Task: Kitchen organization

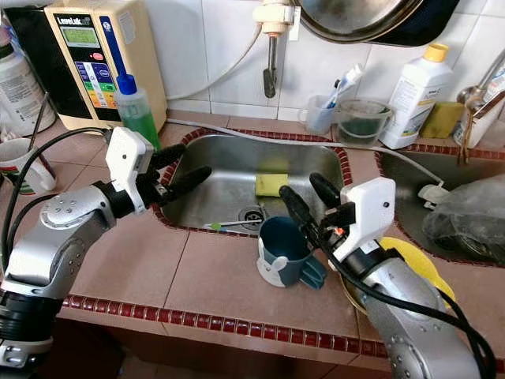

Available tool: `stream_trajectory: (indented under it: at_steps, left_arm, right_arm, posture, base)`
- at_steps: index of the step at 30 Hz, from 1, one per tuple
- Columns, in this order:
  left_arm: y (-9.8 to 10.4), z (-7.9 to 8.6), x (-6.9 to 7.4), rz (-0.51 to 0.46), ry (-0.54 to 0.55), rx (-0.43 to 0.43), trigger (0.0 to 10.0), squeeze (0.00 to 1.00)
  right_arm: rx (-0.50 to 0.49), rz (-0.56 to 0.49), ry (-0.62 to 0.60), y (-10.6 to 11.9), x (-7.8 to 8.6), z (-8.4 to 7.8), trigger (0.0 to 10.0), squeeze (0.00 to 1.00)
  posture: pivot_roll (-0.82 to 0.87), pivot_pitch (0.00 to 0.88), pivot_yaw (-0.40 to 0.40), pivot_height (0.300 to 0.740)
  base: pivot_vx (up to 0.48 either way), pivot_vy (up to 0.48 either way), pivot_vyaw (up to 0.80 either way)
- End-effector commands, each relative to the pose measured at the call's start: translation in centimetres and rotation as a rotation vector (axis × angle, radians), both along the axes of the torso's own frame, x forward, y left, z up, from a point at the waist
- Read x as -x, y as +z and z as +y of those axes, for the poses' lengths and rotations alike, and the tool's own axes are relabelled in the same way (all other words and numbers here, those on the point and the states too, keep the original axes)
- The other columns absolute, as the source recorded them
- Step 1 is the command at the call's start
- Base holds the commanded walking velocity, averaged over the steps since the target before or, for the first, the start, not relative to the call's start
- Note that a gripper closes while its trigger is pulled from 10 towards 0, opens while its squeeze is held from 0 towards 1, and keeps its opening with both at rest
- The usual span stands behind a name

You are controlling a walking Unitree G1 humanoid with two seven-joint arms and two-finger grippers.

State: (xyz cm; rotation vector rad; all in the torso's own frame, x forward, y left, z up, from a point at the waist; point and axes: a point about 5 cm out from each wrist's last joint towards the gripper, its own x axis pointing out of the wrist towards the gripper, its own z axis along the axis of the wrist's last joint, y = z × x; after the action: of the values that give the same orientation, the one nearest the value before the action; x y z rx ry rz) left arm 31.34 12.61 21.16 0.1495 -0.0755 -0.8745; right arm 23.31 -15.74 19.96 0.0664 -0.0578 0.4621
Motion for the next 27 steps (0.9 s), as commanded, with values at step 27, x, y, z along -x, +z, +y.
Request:
stream_trajectory:
  at_steps: [27]
  left_arm:
    - [-2.0, -0.5, 2.4, -0.020, -0.001, 0.056, 10.0, 0.00]
  right_arm:
    - [0.080, -0.168, 0.026, -0.3, 2.7, 1.2, 10.0, 0.00]
  posture:
    - [-0.12, 0.055, 0.022, 0.740]
  base:
    - [0.000, 0.000, 0.00]
